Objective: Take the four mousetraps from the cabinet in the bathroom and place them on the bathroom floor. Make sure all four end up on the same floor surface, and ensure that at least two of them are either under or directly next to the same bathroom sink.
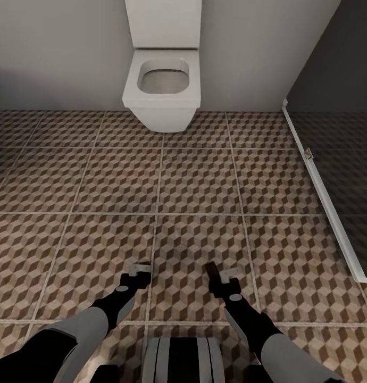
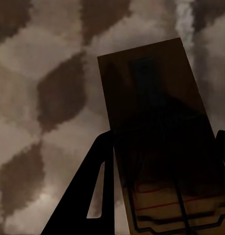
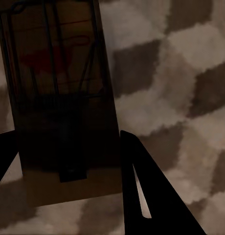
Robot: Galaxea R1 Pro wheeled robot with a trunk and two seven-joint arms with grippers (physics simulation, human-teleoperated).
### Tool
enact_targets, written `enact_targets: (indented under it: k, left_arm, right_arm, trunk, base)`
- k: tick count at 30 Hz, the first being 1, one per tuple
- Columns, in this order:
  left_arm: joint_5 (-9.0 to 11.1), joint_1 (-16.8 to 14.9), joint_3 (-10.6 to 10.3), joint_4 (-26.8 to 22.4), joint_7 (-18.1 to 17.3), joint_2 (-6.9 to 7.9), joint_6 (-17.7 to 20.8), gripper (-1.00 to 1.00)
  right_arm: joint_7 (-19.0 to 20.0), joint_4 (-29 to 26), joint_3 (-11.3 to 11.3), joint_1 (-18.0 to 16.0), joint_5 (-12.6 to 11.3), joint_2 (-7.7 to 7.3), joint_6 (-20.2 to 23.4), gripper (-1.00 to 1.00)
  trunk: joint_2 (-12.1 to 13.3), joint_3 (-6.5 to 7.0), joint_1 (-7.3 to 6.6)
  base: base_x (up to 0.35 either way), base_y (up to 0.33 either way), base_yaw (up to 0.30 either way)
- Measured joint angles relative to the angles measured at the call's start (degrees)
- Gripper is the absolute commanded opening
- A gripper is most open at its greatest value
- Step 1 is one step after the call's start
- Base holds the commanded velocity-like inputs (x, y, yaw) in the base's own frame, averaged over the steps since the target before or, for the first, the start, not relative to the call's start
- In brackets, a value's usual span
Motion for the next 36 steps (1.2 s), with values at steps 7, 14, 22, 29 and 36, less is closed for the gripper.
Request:
enact_targets:
  k: [7, 14, 22, 29, 36]
  left_arm:
    - [-0.1, 0.1, 0.0, 0.1, 0.0, 0.05, -2.0, -1.00]
    - [-0.1, 0.2, 0.0, 0.1, 0.0, 0.12, -2.4, -1.00]
    - [-0.1, 0.2, 0.0, 0.1, 0.0, 0.19, -2.4, -1.00]
    - [-0.1, 0.2, 0.0, 0.1, 0.0, 0.17, -2.4, -1.00]
    - [-0.1, 0.2, 0.0, 0.1, 0.0, 0.17, -2.4, -1.00]
  right_arm:
    - [0.0, 0.0, 0.0, -0.9, 0.2, 0.16, -0.2, -1.00]
    - [-0.1, 0.0, 0.0, -1.2, 0.2, 0.40, -3.2, -1.00]
    - [-0.1, 0.0, 0.0, -1.2, 0.1, 0.83, -3.7, -1.00]
    - [-0.1, 0.0, 0.0, -1.2, 0.1, 0.92, -3.7, -1.00]
    - [-0.1, 0.0, 0.0, -1.2, 0.1, 0.93, -3.7, -1.00]
  trunk:
    - [0.0, 0.00, 0.00]
    - [0.0, 0.00, 0.00]
    - [0.0, 0.00, -0.02]
    - [0.0, 0.00, -0.02]
    - [0.0, 0.00, -0.02]
  base:
    - [0.000, 0.000, 0.000]
    - [0.015, 0.000, 0.000]
    - [0.153, 0.000, 0.000]
    - [0.192, 0.000, 0.000]
    - [0.198, 0.024, 0.000]
